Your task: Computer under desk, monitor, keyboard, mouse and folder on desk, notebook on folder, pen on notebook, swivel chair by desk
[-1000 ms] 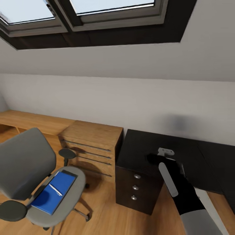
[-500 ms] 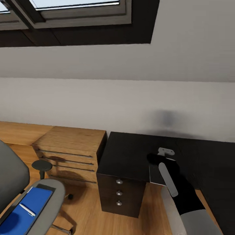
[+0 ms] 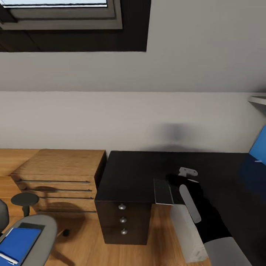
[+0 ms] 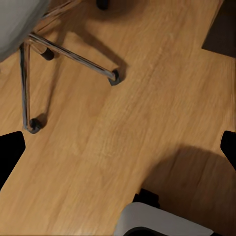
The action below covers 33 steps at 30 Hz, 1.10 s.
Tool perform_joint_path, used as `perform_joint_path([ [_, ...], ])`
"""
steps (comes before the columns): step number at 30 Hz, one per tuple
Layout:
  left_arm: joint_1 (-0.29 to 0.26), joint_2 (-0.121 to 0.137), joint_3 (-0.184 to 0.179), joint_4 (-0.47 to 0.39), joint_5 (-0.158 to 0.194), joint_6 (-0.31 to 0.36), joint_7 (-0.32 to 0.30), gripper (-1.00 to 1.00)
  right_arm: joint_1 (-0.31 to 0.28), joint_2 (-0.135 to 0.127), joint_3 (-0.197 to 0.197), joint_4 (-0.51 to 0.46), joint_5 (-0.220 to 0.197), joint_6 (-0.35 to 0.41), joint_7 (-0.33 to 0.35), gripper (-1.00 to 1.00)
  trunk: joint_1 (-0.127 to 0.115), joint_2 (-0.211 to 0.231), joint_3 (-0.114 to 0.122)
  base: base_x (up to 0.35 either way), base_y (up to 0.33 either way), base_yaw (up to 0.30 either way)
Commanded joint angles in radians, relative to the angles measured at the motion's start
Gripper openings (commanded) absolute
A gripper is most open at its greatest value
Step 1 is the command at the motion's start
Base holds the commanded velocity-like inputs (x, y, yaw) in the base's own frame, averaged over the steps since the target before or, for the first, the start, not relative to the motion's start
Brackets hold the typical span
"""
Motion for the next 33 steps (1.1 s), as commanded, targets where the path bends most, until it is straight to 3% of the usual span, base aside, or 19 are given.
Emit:
perform_joint_path([
  [1, 0.0, 0.0, 0.0, 0.0, 0.001, -0.003, 0.003, 1.0, -0.001, -0.001, 0.003, 0.0, -0.013, 0.0, -0.013, -1.0, 0.0, -0.001, -0.001, 0.0, 0.0, -0.28],
  [33, 0.0, 0.003, 0.001, 0.007, 0.003, -0.001, 0.0, 1.0, -0.001, 0.0, 0.004, 0.022, -0.013, -0.003, -0.012, -1.0, 0.0, -0.001, 0.016, 0.012, 0.0, -0.28],
])
